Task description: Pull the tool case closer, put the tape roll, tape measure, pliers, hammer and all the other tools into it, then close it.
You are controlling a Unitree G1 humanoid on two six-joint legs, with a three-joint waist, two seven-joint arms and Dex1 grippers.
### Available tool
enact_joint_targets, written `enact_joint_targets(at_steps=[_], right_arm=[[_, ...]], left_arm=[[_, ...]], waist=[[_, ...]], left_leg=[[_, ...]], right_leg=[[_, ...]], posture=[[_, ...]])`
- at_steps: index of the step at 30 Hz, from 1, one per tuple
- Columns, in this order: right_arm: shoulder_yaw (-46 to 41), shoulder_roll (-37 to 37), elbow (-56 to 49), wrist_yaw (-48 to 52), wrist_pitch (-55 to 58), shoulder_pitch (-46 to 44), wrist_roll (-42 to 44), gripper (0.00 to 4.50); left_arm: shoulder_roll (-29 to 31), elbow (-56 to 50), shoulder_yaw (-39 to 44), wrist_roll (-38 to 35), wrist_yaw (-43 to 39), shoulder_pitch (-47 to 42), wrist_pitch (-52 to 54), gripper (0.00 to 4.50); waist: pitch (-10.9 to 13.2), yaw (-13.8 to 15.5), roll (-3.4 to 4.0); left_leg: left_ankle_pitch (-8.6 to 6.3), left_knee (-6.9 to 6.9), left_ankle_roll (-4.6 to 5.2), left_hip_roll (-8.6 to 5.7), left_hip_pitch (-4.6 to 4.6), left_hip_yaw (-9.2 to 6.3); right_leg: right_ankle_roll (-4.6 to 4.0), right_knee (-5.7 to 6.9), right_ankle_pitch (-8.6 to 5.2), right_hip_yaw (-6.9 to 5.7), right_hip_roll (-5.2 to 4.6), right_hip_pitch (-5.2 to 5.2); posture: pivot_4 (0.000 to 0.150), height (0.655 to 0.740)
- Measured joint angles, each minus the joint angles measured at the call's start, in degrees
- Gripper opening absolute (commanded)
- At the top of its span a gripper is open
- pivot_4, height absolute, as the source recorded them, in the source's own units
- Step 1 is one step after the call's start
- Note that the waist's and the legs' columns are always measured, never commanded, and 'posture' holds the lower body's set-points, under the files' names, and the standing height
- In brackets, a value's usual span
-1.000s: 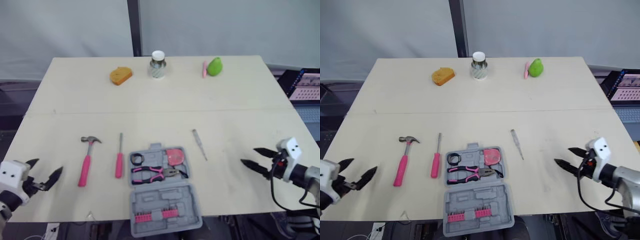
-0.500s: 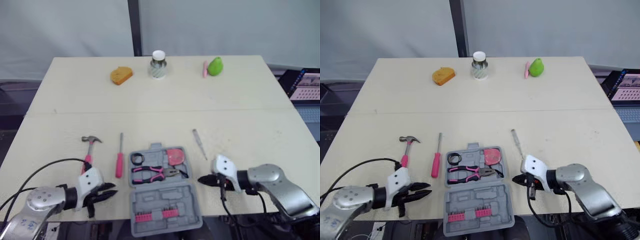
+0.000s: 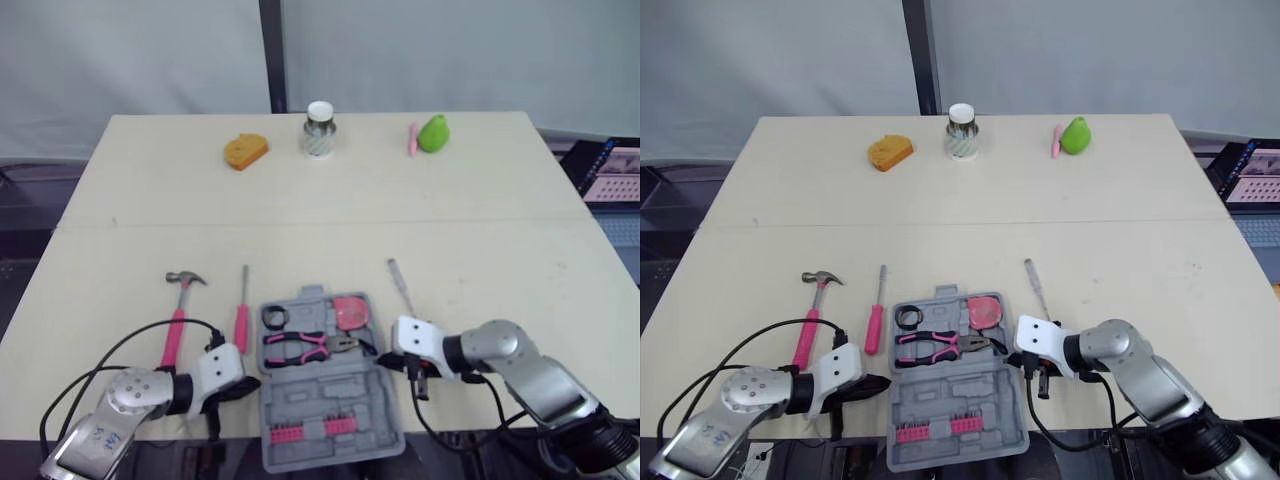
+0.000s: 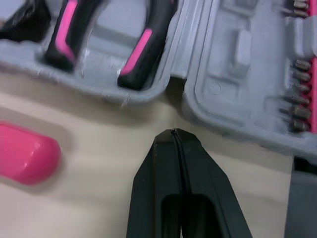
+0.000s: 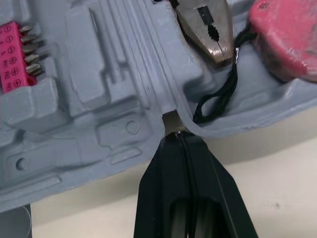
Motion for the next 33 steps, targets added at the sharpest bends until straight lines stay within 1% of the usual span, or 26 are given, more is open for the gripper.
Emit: enact_joint_targets(at_steps=[4, 9, 15, 20, 24, 29, 33], right_arm=[[0.06, -0.13, 0.02, -0.2, 1.04, -0.22, -0.9, 0.0], [-0.36, -0.13, 0.02, -0.32, 1.91, -0.16, -1.61, 0.0], [-0.88, 0.12, 0.75, -0.32, 2.01, -0.26, -1.82, 0.0], [-1.28, 0.91, 2.1, -0.62, 2.0, -0.71, -2.32, 0.0], [-1.62, 1.32, 2.82, -1.18, 2.01, -0.95, -2.83, 0.0], [-1.98, 1.6, 2.97, -1.79, 2.11, -1.0, -3.2, 0.0], [-2.07, 2.04, 3.36, -2.48, 2.2, -0.99, -3.53, 0.0]], left_arm=[[-3.47, 1.91, -0.76, 0.9, 0.62, -1.84, -0.28, 0.02], [-6.12, 5.45, -0.49, 1.03, 0.67, -2.71, -2.69, 0.02], [-7.18, 9.49, -0.38, 0.97, 0.14, -4.59, -6.18, 0.02], [-7.55, 12.43, -1.04, 1.06, -0.69, -8.3, -6.23, 0.02], [-7.97, 9.17, -1.49, 1.65, -0.46, -10.17, 0.5, 0.02], [-8.06, 2.04, -2.48, 2.39, 0.79, -12.34, 14.46, 0.02], [-8.62, -0.52, -2.93, 2.39, 3.05, -15.54, 22.38, 0.02]], waist=[[-0.11, 0.95, 0.2], [-0.31, 1.65, 0.53], [-0.41, 2.14, 0.7], [-0.44, 2.26, 0.75], [-0.44, 2.36, 0.75], [-0.4, 2.33, 0.7], [-0.27, 1.83, 0.49]], left_leg=[[-0.01, 0.22, 0.01, -0.03, 0.01, -0.04], [-0.01, 0.43, 0.03, -0.05, 0.03, -0.09], [0.01, 0.48, 0.06, -0.06, 0.1, -0.11], [0.03, 0.49, 0.07, -0.07, 0.14, -0.11], [0.03, 0.51, 0.07, -0.08, 0.1, -0.12], [0.03, 0.52, 0.07, -0.07, -0.04, -0.13], [0.03, 0.47, 0.07, -0.07, -0.16, -0.13]], right_leg=[[0.0, 0.17, 0.0, 0.01, -0.02, 0.04], [0.01, 0.25, 0.01, 0.01, -0.04, 0.16], [0.01, 0.3, 0.01, 0.01, -0.04, 0.23], [0.01, 0.34, 0.01, 0.02, -0.04, 0.26], [0.02, 0.36, 0.01, 0.03, -0.04, 0.25], [0.02, 0.36, 0.01, 0.03, -0.03, 0.12], [0.02, 0.35, 0.01, 0.03, -0.02, -0.02]], posture=[[0.15, 0.74], [0.15, 0.74], [0.15, 0.74], [0.15, 0.74], [0.15, 0.74], [0.15, 0.74], [0.15, 0.74]])
